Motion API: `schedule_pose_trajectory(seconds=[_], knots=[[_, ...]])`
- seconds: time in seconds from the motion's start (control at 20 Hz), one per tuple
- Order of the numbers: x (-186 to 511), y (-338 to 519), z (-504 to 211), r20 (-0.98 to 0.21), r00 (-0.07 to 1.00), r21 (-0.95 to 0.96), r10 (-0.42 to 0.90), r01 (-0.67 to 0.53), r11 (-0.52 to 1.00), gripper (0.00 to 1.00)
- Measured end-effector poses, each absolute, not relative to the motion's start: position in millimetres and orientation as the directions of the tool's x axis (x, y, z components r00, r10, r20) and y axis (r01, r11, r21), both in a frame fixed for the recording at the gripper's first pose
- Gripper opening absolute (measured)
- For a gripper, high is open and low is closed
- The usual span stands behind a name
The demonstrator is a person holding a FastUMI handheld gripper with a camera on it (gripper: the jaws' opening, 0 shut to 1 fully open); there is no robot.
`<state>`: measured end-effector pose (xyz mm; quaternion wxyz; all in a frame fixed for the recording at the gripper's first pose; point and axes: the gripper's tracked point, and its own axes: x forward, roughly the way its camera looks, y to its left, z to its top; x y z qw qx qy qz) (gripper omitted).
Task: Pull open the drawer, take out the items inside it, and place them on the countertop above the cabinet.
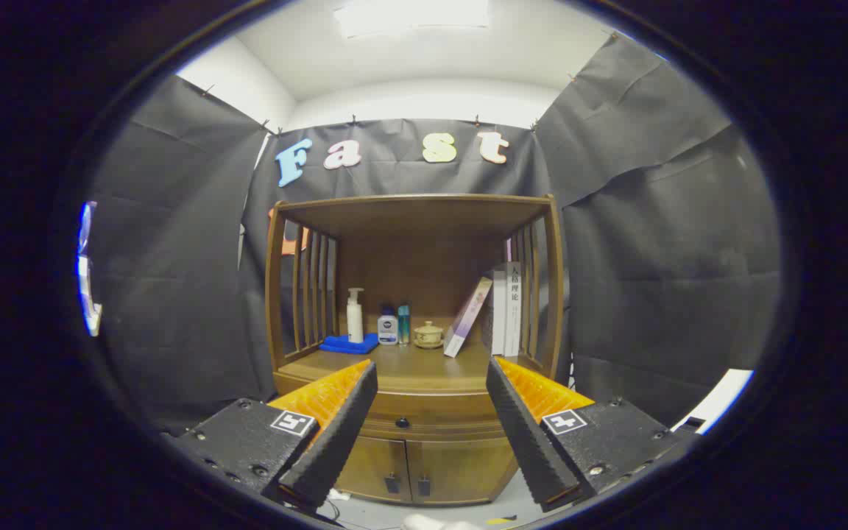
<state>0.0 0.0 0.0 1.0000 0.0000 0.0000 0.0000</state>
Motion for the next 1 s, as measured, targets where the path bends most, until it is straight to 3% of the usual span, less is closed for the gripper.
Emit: schedule_pose_trajectory(seconds=[1.0], knots=[[11,0,-16,-0.023,1.000,-0.005,-0.002,0.002,1.000,0.97]])
